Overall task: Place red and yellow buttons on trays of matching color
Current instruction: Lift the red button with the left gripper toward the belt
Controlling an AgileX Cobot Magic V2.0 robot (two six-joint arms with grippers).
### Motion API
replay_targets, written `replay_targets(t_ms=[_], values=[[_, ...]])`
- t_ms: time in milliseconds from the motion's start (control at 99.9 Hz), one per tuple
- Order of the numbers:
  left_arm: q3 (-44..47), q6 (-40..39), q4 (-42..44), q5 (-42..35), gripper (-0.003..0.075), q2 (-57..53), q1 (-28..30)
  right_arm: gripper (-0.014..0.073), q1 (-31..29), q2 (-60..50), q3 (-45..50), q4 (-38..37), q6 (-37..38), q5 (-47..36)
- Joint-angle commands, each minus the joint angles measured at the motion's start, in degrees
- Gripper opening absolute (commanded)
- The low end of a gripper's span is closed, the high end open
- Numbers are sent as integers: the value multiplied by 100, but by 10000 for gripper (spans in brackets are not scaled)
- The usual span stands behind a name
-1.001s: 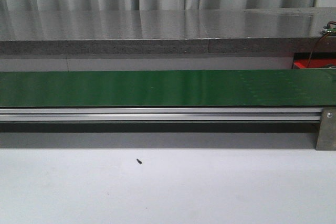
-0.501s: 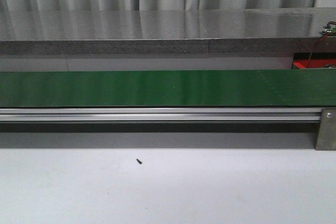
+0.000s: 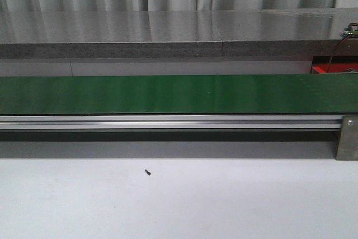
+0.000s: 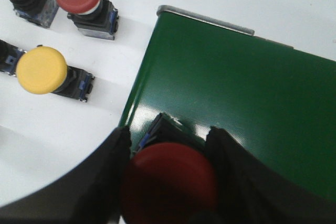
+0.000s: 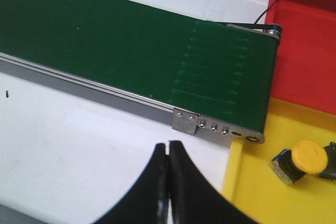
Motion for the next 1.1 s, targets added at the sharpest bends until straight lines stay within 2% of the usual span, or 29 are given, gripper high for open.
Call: replay_targets(t_ms=[0, 180, 310, 360, 470, 831, 1091], values=[[-166, 44, -161, -328, 183, -95, -30, -68, -5, -30, -138, 59, -38, -291], [-166, 53, -159, -328, 316, -7, -30, -68, -5, -30, -138, 59, -38, -291], [-166, 69, -159, -328, 442, -7, -30, -68, -5, -30, -138, 59, -38, -291], [-166, 196, -200, -309, 506, -7, -30, -68, -5, -30, -138, 59, -38, -291], [-166, 502, -529, -320, 590, -26, -30, -68, -5, -30, -138, 59, -38, -291], [-674, 581, -703, -233, 596, -308, 14, -68, -5, -30, -138, 59, -38, -291], [-674, 581, -408, -277, 587, -513, 741, -68, -5, -30, -138, 59, -38, -291]])
